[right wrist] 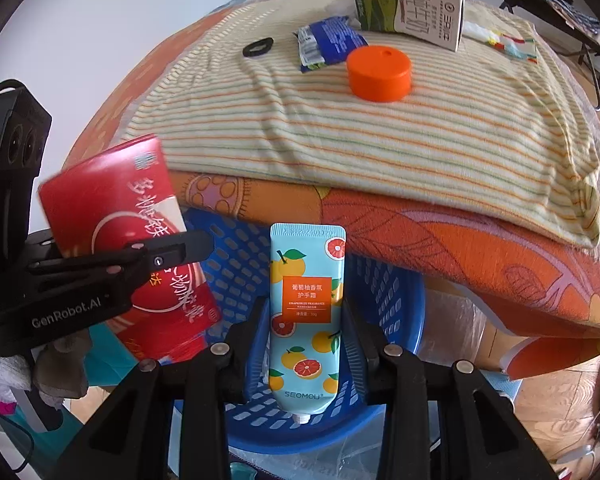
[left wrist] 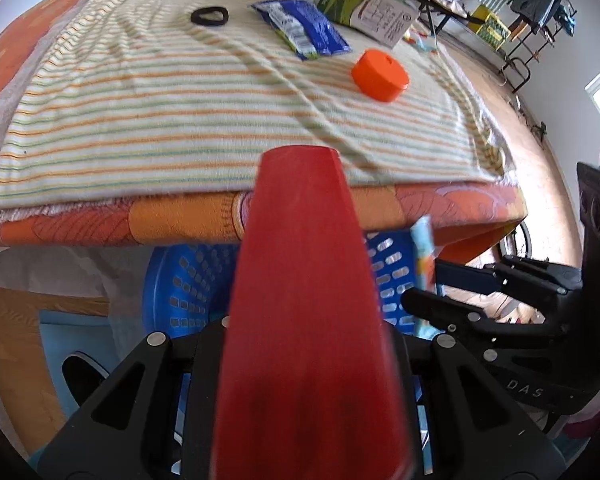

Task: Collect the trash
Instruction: 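Carry the red box and lotion tube to the blue basket and release both, then move the left gripper to the black hair tie and close on it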

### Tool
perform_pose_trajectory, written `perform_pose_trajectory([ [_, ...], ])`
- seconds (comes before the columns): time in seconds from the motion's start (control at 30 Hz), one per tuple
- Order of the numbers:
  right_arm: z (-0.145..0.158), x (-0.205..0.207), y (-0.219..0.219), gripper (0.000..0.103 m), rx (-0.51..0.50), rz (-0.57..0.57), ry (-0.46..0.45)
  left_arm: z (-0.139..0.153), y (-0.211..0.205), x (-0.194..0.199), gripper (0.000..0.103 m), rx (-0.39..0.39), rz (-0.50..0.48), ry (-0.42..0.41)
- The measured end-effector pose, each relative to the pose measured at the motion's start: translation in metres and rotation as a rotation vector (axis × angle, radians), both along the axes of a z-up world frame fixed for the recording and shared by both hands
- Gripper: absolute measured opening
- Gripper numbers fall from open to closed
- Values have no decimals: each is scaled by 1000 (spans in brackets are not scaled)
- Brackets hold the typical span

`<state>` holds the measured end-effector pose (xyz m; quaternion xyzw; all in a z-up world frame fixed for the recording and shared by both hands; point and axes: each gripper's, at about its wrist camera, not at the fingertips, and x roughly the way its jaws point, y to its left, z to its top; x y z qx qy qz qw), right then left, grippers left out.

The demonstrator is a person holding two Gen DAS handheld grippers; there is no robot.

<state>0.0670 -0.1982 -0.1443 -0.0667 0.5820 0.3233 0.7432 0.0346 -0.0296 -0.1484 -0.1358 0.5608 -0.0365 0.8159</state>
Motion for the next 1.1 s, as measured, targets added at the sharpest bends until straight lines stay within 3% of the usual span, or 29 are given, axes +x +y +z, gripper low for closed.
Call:
perform_pose_trajectory([
  [0.03, -2, 0, 0, 38, -3, -1, 5, -1, 0, 1, 29, 3, -1, 3],
  [0.1, -4, -1, -3, 38, -6, -4, 14, -4, 1, 0, 44, 9, 2, 9],
  [0.2, -7, 1, -4, 39, -12, -12, 21, -5, 3, 0, 55, 23, 10, 12],
  [0.23, -8, 2, -5, 41, -14, -14, 26, -5, 4, 0, 56, 27, 13, 13],
  [0.3, -9, 3, -5, 60, -18, -25, 27, -6, 5, 0, 56, 28, 17, 17],
  [0.37, -8, 4, -7, 67, -16, -35, 18, -6, 6, 1, 56, 29, 20, 18],
  [0.57, -4, 6, -9, 70, -22, -38, 7, -5, 8, 0, 56, 32, 22, 16],
  [0.8, 0, 7, -10, 85, -26, -49, -11, -4, 8, 1, 56, 34, 28, 15],
  [1.1, 7, 10, -11, 85, -38, -66, -29, 5, 14, 4, 56, 26, 41, 0],
])
